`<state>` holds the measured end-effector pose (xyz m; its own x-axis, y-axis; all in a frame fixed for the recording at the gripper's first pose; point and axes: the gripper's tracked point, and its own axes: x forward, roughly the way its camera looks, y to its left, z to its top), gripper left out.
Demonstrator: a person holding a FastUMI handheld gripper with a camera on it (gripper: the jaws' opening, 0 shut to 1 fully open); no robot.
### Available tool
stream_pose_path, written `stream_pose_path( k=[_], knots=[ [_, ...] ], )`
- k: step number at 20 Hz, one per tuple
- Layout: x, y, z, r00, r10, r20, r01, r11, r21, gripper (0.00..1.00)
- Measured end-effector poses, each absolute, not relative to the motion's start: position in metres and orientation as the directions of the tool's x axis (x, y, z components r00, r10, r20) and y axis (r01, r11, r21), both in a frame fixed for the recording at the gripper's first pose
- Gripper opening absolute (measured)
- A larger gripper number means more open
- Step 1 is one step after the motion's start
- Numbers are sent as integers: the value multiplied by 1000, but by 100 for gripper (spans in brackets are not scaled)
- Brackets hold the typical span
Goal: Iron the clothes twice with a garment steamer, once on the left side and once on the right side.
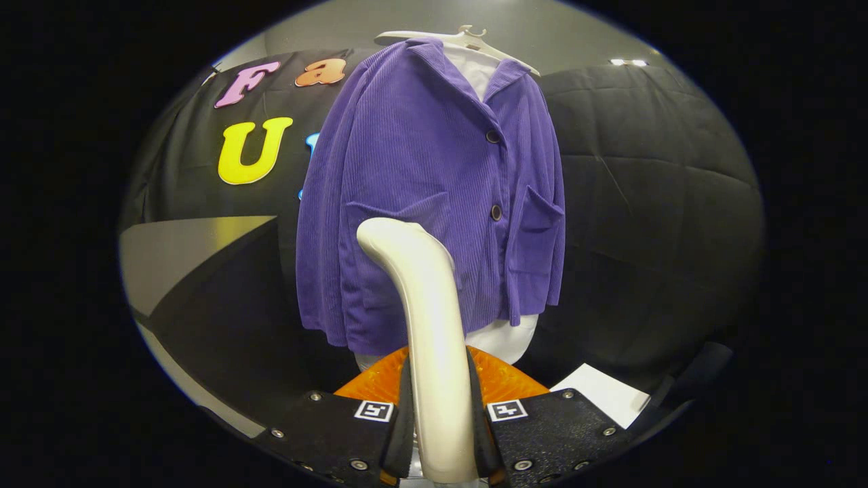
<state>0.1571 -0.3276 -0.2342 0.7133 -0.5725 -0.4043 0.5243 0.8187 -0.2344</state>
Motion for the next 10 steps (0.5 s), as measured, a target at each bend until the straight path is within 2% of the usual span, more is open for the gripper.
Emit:
stream_pose_path(
  k=[6,10],
  knots=[
    [134,-326,-255,692,-563,-452,519,823,-230,36],
    [119,-324,-232,702,-577,-417,530,815,-235,36]
  ],
)
